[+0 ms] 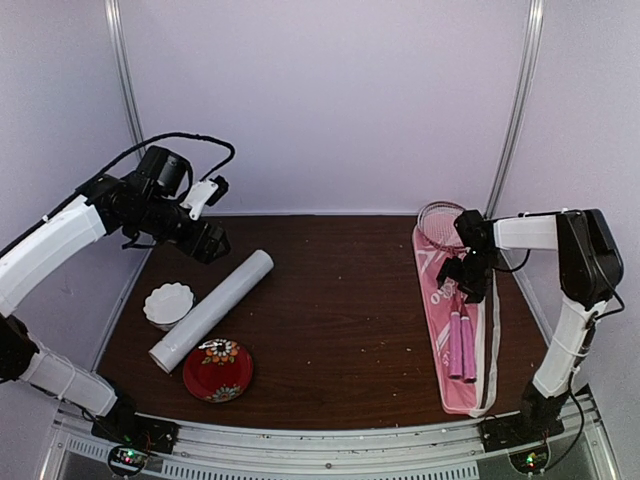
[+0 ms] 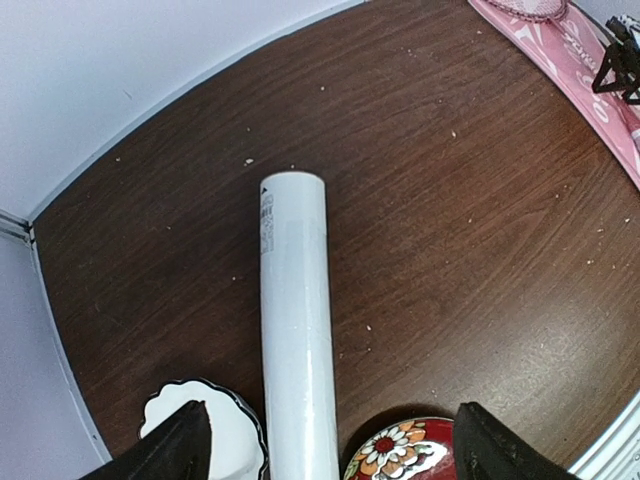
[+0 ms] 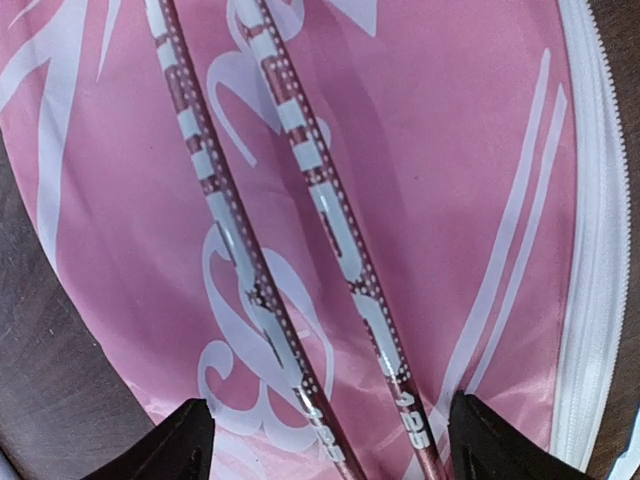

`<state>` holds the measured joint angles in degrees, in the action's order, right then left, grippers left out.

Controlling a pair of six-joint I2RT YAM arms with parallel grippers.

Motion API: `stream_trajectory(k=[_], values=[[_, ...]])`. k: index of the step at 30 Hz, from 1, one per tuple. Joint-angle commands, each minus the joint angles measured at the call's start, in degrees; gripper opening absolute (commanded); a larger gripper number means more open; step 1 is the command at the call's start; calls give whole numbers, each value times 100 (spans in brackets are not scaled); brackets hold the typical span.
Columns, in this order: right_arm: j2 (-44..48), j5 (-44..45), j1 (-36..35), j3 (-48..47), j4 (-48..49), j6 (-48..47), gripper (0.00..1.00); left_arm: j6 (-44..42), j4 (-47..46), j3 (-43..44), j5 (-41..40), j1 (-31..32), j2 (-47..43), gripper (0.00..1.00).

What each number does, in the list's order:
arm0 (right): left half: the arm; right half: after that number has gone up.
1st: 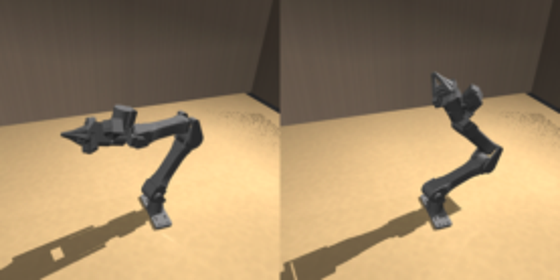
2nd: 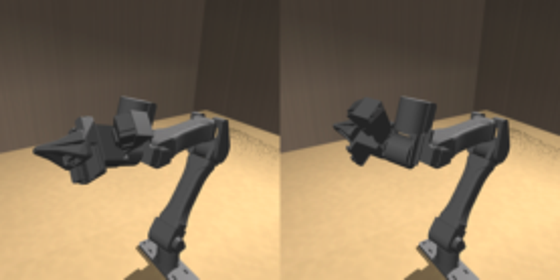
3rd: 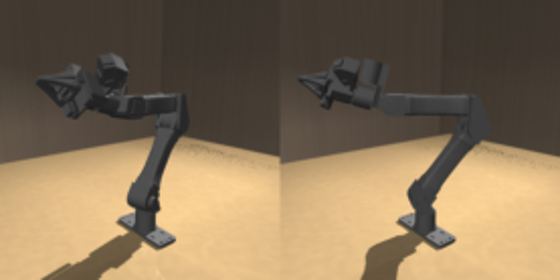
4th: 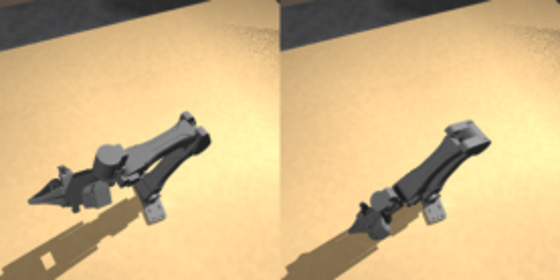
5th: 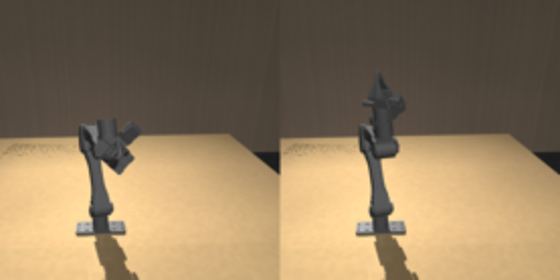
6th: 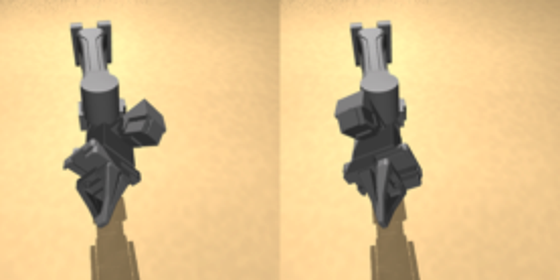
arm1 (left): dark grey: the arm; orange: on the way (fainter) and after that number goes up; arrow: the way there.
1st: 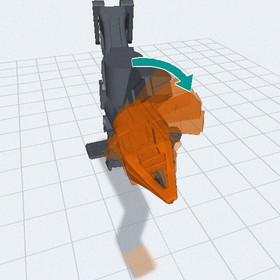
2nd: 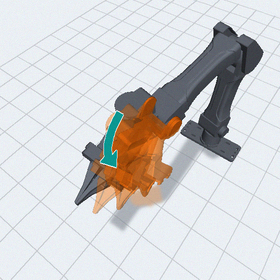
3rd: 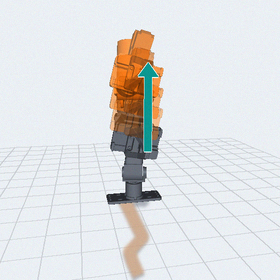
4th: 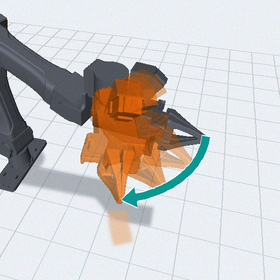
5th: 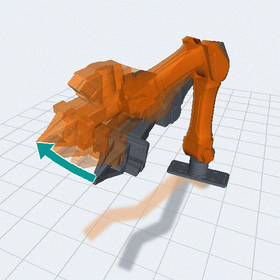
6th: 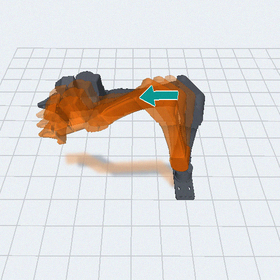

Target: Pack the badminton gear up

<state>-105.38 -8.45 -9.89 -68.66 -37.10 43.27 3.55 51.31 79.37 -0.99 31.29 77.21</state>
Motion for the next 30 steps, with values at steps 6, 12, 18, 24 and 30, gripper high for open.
stream_trajectory(k=[6, 12, 18, 24, 30], values=[[-594, -203, -838, -148, -140, 305, 60, 132, -341, -123, 220, 20, -507, 86], [-1014, 102, -1695, -560, -59, 193, 49, 157, -341, -111, 220, 23, -558, 87], [-1543, 167, -2565, -1029, 92, 162, 44, 185, -340, -124, 284, 26, -473, 86], [-1944, 273, -3315, -1234, 132, -24, 39, 200, -332, -106, 309, 25, -454, 87], [-1682, 301, -3642, -793, 269, -301, 39, 237, -336, -93, 386, 20, -385, 87]])
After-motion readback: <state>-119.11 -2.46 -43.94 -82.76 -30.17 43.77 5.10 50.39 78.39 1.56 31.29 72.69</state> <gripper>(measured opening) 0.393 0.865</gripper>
